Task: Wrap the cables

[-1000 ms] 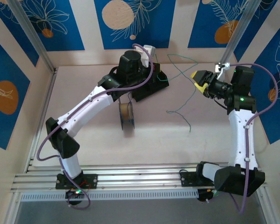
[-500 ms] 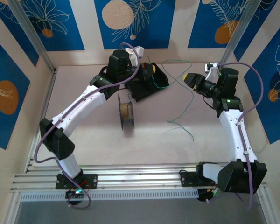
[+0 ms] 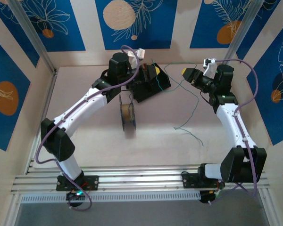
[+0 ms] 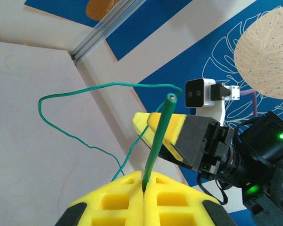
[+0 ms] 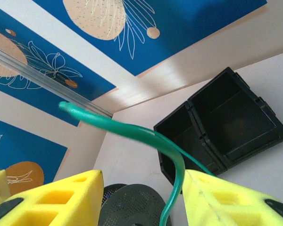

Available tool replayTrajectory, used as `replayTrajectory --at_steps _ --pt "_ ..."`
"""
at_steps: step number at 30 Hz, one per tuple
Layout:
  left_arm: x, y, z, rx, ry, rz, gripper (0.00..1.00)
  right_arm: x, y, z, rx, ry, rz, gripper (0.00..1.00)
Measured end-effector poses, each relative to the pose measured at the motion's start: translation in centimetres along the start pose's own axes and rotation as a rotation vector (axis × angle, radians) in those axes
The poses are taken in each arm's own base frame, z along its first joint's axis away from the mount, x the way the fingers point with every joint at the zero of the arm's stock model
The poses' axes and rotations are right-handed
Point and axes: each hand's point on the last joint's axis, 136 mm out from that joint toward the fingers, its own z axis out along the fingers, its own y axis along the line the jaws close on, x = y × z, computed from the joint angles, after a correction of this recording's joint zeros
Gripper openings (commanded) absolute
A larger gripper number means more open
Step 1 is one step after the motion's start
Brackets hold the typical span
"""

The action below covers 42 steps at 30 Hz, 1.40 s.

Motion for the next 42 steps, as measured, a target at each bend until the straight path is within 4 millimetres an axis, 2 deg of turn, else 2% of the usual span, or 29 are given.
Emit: replayTrajectory --at_steps 1,2,3,6,8,9,13,15,20,23,27,31,34,37,42 --pt "0.1 0.0 0.0 0.003 0.002 -0.004 0.00 -0.1 0.0 0.0 0.000 -0.004 0.000 0.45" --pt "0.1 0.0 0.0 0.006 0.001 -0.007 0.00 -0.1 -0.1 0.1 0.001 -0.009 -0.001 0.37" --pt "0.1 -0.1 0.0 0.009 0.000 -0.012 0.00 0.0 -0.1 0.1 -0.002 -0.014 0.007 0.26" --pt "0.0 -0.3 -0.1 0.019 -0.002 -0.018 0.00 0.4 -0.5 0.3 0.000 -0.015 0.030 0.00" --pt "-0.1 -0.4 -0.2 0.021 -0.004 -0.017 0.01 0.7 -0.9 0.4 0.005 -0.012 0.040 0.00" --pt "-0.1 -0.4 -0.2 0.021 -0.004 -0.016 0.14 0.8 -1.1 0.5 0.010 -0.013 0.049 0.00" --pt "-0.2 -0.2 -0.7 -0.008 -0.009 0.003 0.79 0.9 -1.2 0.5 0.027 -0.020 0.050 0.00" --pt "-0.4 0.1 -1.5 -0.044 -0.018 0.016 1.00 1.1 -1.0 0.1 0.041 -0.024 0.049 0.00" --pt "-1.3 0.7 -4.5 -0.153 -0.052 0.050 1.00 3.1 0.0 -0.6 0.092 0.017 0.063 0.00" --pt "-1.7 1.6 -6.6 -0.252 -0.065 0.077 1.00 5.5 0.3 -0.7 0.132 0.089 0.092 0.00" --pt "-1.1 3.3 -10.1 -0.416 -0.071 0.127 1.00 9.2 0.8 -0.7 0.204 0.201 0.143 0.00" --pt "0.4 5.2 -14.6 -0.584 -0.082 0.176 1.00 12.0 1.5 -1.3 0.274 0.300 0.187 0.00" --pt "1.6 6.8 -17.1 -0.684 -0.074 0.202 1.00 12.9 1.6 -1.8 0.325 0.345 0.216 0.00" --pt "3.0 8.6 -18.3 -0.755 -0.051 0.210 1.00 14.0 1.3 -2.0 0.388 0.400 0.234 0.00" --pt "6.1 12.0 -19.0 -0.827 0.001 0.201 1.00 15.0 0.0 -1.3 0.541 0.496 0.225 0.00"
